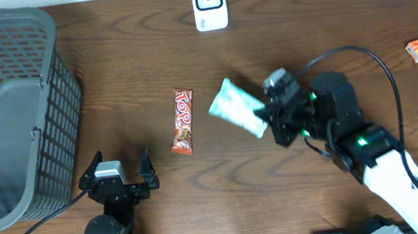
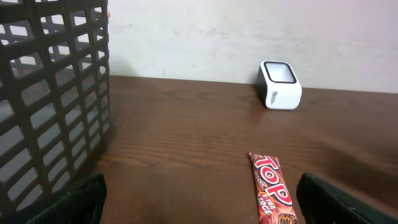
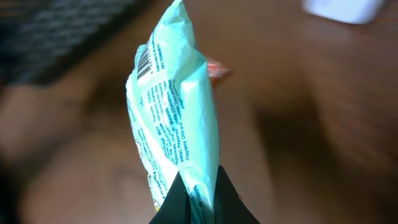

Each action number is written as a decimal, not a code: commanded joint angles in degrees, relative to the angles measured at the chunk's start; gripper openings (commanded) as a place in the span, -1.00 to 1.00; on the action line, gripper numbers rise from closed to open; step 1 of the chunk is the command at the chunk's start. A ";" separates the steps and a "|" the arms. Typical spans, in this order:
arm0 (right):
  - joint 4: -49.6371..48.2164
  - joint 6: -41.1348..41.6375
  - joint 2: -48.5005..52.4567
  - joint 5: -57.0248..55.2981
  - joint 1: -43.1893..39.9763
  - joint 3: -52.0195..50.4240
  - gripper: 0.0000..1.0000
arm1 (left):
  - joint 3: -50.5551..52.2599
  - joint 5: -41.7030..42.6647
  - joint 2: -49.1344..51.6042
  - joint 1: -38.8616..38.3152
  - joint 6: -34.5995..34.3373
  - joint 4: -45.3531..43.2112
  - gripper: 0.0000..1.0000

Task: Scan the item barcode
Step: 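Lift the wipes pack up toward the white scanner, then hold the wipes pack in front of the scanner with the right gripper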

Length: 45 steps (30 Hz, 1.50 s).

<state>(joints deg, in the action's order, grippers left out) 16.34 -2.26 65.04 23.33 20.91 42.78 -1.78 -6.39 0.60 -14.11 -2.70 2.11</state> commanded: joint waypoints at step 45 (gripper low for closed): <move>-35.41 -89.96 80.50 -89.90 11.45 66.66 -0.98 | 1.55 -1.14 -0.37 -0.22 0.74 1.25 0.96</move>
<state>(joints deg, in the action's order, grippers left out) -18.65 -87.42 146.08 -63.94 32.38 108.60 -1.78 -6.39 0.60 -14.11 -2.72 2.11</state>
